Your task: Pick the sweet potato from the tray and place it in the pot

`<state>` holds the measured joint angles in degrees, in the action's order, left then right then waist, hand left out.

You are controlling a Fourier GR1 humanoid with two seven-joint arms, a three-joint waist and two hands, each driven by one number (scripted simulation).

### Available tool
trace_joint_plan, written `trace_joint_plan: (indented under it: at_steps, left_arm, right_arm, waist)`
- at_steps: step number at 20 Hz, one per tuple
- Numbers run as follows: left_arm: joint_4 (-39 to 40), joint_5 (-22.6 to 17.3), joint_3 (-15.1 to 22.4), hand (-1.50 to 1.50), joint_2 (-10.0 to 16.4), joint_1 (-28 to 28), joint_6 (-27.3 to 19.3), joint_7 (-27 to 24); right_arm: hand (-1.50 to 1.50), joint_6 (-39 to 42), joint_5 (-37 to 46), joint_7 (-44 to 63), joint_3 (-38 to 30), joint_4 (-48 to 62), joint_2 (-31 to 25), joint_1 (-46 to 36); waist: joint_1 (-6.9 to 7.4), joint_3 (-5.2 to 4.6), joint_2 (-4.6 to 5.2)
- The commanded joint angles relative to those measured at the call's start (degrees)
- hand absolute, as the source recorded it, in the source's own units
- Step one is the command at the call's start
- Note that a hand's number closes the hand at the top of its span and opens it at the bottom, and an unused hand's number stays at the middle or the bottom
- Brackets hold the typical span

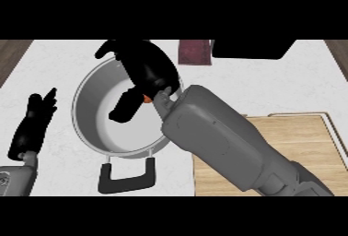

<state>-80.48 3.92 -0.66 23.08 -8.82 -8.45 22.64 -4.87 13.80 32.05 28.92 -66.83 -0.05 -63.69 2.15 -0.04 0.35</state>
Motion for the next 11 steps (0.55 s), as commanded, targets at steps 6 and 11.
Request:
trace_joint_plan:
  at_steps: [6, 11]
  left_arm:
    - [-1.7, -0.1, -1.0, 0.00, 0.0, 2.5, 0.3, -0.6]
    - [-1.3, 1.0, -1.4, 0.00, -0.9, 2.4, -0.7, -0.3]
  right_arm:
    - [-1.50, -19.4, -8.9, -8.8, -6.0, 1.3, 0.0, 2.7]
    - [-1.50, -17.9, -9.6, -16.7, -14.0, 3.6, -2.3, 6.9]
  waist:
    - [-0.55, 0.05, -0.20]
    - [-1.71, 0.07, -0.19]
